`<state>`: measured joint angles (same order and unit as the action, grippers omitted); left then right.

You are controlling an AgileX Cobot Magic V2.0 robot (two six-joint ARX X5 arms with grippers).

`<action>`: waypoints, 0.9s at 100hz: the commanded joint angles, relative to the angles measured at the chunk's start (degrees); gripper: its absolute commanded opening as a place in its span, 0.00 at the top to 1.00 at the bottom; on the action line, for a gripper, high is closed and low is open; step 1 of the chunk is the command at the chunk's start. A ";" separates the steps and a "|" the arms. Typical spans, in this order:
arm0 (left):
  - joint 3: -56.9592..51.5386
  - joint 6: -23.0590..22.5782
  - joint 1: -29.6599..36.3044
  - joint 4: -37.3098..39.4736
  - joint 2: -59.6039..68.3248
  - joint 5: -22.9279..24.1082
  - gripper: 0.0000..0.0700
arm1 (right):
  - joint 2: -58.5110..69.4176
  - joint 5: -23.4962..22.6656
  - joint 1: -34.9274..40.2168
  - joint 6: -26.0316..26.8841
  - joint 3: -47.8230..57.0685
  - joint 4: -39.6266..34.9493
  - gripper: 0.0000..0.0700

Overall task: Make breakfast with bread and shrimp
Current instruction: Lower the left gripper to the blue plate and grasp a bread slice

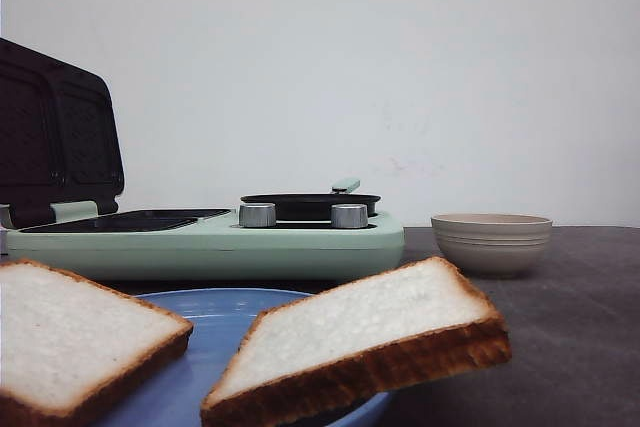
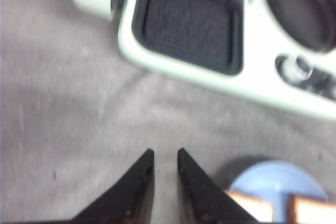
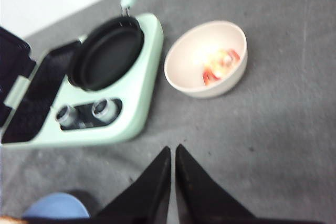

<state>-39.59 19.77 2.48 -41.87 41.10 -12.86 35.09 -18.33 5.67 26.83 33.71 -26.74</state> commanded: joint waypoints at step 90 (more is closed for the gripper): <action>-1.03 -11.26 2.58 -20.35 14.58 -19.26 0.42 | 0.92 -8.87 0.17 -6.91 0.92 -2.10 0.71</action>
<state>-39.59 10.15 4.12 -62.06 54.61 -30.63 35.73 -27.03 5.67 20.78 33.71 -29.36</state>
